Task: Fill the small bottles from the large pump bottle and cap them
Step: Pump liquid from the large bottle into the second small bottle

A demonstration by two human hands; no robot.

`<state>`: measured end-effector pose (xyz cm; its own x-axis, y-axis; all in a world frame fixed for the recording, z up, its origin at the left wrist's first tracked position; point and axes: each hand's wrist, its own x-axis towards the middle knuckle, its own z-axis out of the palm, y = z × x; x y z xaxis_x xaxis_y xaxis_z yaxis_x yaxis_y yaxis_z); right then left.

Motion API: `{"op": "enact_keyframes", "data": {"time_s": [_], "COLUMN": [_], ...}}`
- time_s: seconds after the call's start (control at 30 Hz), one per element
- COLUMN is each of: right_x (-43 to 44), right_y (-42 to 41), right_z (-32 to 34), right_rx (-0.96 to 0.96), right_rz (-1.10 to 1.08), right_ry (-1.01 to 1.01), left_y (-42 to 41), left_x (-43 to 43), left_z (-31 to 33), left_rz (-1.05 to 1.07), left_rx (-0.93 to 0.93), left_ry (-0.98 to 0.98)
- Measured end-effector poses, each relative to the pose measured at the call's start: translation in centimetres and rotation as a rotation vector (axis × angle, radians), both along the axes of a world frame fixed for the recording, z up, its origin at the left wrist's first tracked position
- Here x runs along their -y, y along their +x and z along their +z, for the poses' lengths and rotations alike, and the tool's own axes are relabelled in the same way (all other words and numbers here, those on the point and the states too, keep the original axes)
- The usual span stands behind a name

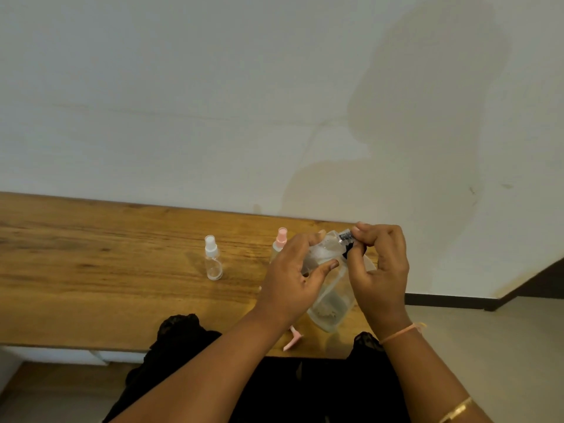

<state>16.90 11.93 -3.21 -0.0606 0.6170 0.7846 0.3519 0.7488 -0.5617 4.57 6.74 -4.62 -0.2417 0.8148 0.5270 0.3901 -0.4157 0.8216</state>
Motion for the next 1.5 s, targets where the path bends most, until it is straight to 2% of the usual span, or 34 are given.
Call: {"op": "enact_keyframes", "data": {"time_s": [0.37,0.7,0.93,1.33,1.5], "right_x": [0.6,-0.1,0.5,0.2,0.5], "right_y": [-0.4,0.0,-0.4,-0.2,-0.6], "right_z": [0.9,-0.1,0.9,-0.2,0.5], "right_rx": [-0.043,-0.05,-0.063,-0.07,-0.082], "right_rz": [0.004,0.012,0.012,0.061,0.018], "right_ry": [0.039,0.009,0.026,0.03,0.02], "left_y": [0.0,0.2,0.2,0.0,0.0], "left_x": [0.2,0.2,0.5,0.4,0.2], "left_z": [0.5,0.1,0.7,0.4,0.5], "left_rz": [0.018,-0.012,0.023,-0.006,0.01], "left_rx": [0.045,0.068,0.06,0.017,0.026], "left_ry": [0.037,-0.06,0.018,-0.031,0.018]}}
